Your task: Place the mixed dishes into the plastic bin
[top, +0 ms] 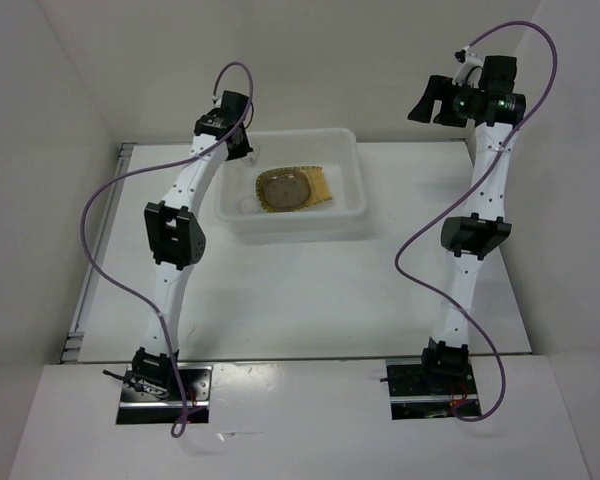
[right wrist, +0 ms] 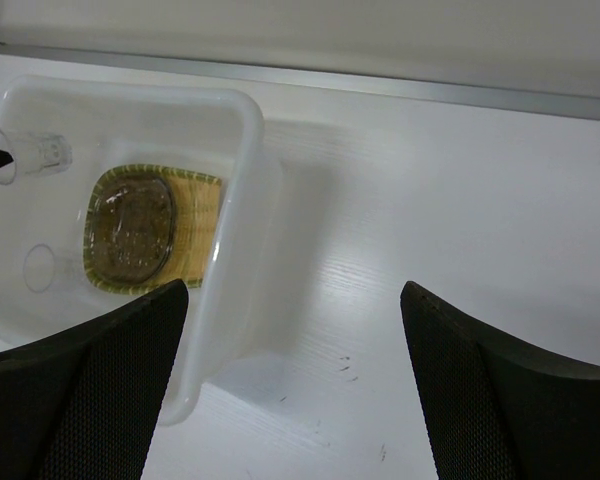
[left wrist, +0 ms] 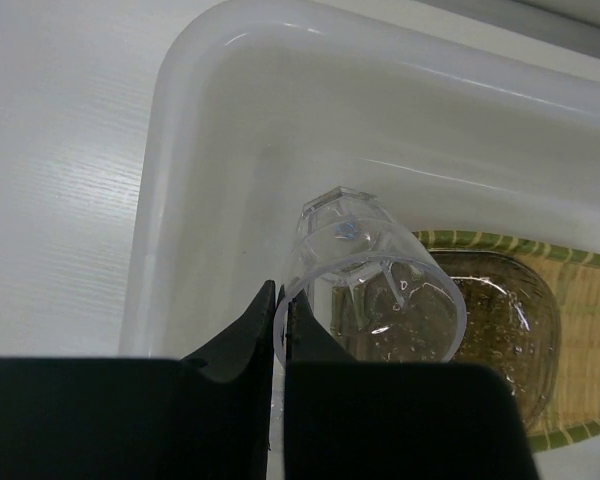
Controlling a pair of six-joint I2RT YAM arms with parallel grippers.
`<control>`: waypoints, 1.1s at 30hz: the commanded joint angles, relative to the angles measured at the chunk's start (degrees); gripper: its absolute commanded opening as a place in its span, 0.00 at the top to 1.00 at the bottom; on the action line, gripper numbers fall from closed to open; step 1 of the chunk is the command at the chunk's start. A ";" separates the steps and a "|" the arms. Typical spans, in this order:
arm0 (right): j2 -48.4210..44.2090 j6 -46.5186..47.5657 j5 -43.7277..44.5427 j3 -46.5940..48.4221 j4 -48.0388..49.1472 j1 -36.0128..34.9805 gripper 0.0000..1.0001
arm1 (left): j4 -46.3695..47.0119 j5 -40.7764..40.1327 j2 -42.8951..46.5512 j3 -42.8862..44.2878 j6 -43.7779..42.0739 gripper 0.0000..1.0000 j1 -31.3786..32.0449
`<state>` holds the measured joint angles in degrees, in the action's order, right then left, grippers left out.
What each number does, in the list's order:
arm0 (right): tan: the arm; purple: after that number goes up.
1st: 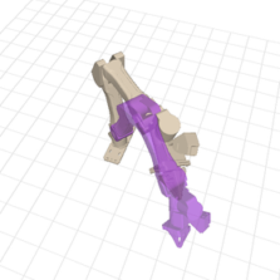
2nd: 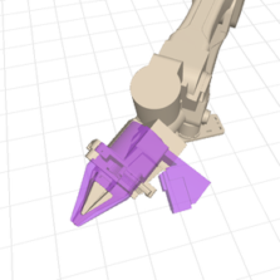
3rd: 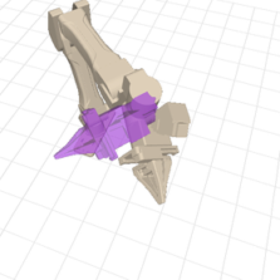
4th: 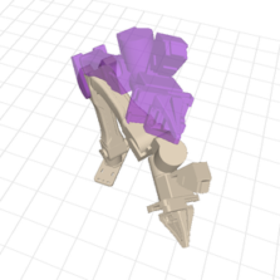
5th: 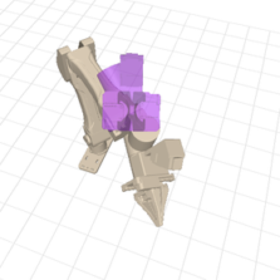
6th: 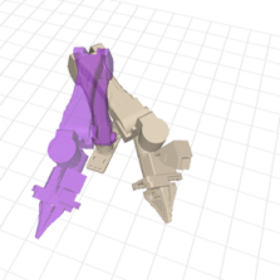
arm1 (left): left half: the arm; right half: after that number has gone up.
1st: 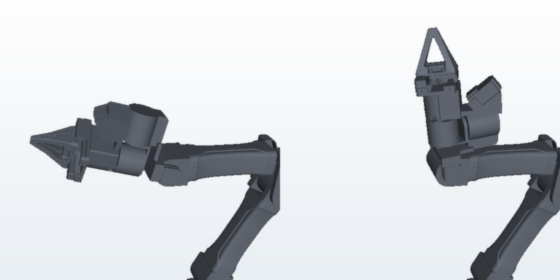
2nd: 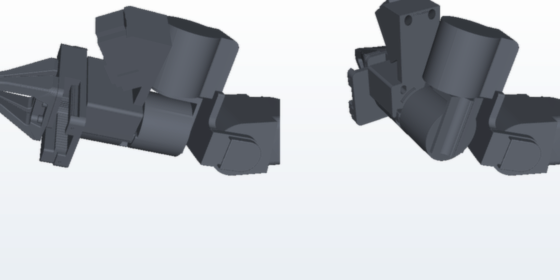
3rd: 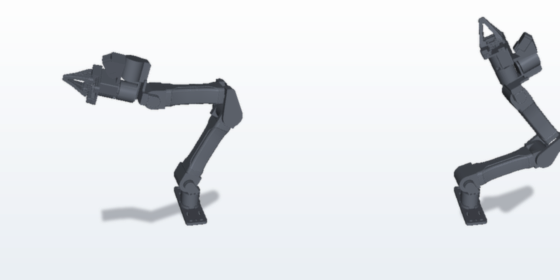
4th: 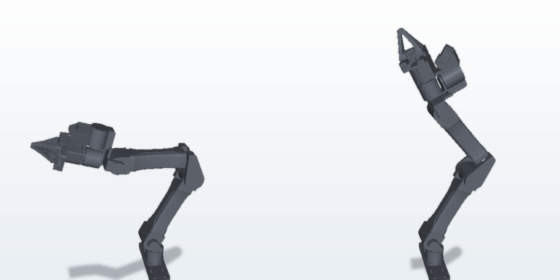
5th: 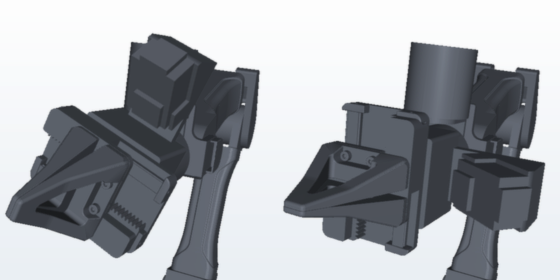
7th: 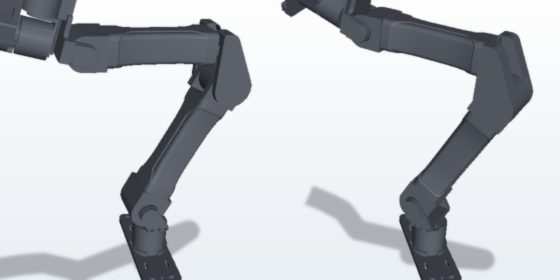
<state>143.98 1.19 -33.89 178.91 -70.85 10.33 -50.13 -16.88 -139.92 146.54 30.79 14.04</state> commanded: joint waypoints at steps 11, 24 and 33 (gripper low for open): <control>-2.48 0.48 -3.11 0.74 -1.39 1.98 0.09 | -23.61 -4.92 -19.25 33.26 5.69 0.93 1.16; -3.53 0.48 -3.11 0.21 -1.40 1.98 0.07 | -24.31 -0.17 -21.19 31.44 6.74 0.59 0.11; -3.53 -0.57 -1.19 0.82 -1.40 1.98 0.06 | -22.47 -7.45 -11.71 32.84 7.53 0.26 -0.94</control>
<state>143.92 1.15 -35.70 178.91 -71.26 12.16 -73.56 -19.77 -159.17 177.03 37.78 14.46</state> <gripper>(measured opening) 0.933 0.730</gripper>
